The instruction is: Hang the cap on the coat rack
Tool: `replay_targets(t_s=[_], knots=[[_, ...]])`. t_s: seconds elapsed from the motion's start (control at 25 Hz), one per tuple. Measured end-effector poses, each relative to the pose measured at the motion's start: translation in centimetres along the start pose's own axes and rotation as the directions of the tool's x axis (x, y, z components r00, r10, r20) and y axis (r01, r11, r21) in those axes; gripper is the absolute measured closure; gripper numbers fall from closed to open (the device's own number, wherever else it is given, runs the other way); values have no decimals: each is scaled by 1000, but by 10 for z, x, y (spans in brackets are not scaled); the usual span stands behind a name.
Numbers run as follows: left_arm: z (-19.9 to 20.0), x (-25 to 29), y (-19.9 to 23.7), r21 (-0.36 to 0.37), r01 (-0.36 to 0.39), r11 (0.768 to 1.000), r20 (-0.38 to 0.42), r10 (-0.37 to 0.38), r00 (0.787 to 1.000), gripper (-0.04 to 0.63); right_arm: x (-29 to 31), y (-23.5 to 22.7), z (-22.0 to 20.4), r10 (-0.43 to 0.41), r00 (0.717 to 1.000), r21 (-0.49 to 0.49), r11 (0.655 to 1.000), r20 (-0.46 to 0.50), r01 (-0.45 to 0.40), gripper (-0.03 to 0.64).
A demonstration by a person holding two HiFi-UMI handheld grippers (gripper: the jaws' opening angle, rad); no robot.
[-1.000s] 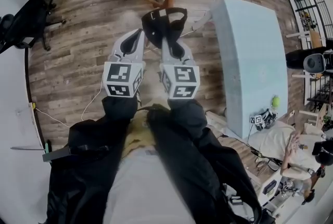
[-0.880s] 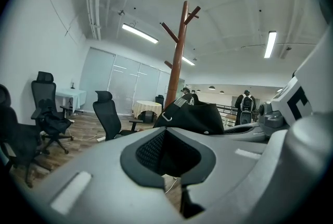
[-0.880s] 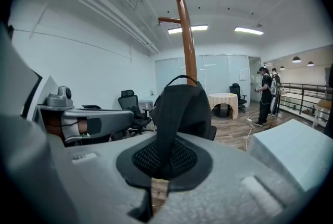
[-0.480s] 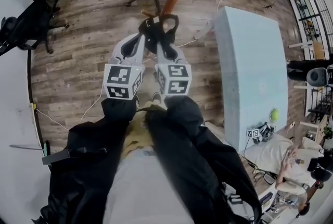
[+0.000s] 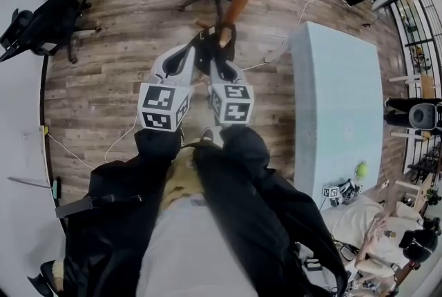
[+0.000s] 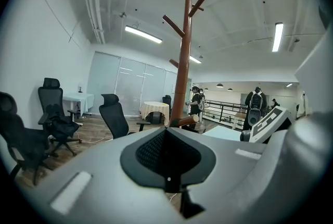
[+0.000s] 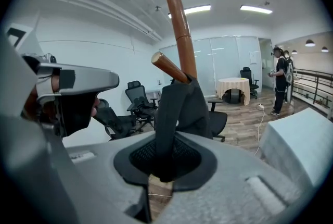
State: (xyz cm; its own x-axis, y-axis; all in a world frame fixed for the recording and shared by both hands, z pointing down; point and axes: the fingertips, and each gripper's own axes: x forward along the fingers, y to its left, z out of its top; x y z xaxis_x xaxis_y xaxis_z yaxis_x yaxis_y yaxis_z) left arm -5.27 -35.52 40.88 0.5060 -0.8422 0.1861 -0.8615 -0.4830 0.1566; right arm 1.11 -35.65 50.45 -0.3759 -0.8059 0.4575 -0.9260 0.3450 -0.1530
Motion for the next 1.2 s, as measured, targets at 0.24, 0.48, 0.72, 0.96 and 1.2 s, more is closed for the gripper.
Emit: replay_targets(t_s=[0.24, 0.48, 0.72, 0.96, 1.2], knots=[[7, 2, -3, -3, 5, 1000, 12, -5, 1000, 597, -13, 7, 9, 66, 998, -41, 997, 7, -65, 460], [17, 8, -13, 10, 18, 1000, 30, -18, 999, 597, -41, -5, 32, 65, 995, -51, 997, 69, -61, 426], [24, 9, -14, 21, 23, 1000, 40, -24, 999, 597, -43, -12, 29, 59, 997, -30, 998, 47, -58, 391], [30, 12, -16, 28, 27, 999, 52, -28, 998, 597, -44, -17, 26, 54, 998, -12, 998, 31, -54, 337], [36, 15, -21, 32, 34, 999, 69, -37, 997, 597, -63, -23, 61, 30, 988, -31, 999, 153, -26, 337]])
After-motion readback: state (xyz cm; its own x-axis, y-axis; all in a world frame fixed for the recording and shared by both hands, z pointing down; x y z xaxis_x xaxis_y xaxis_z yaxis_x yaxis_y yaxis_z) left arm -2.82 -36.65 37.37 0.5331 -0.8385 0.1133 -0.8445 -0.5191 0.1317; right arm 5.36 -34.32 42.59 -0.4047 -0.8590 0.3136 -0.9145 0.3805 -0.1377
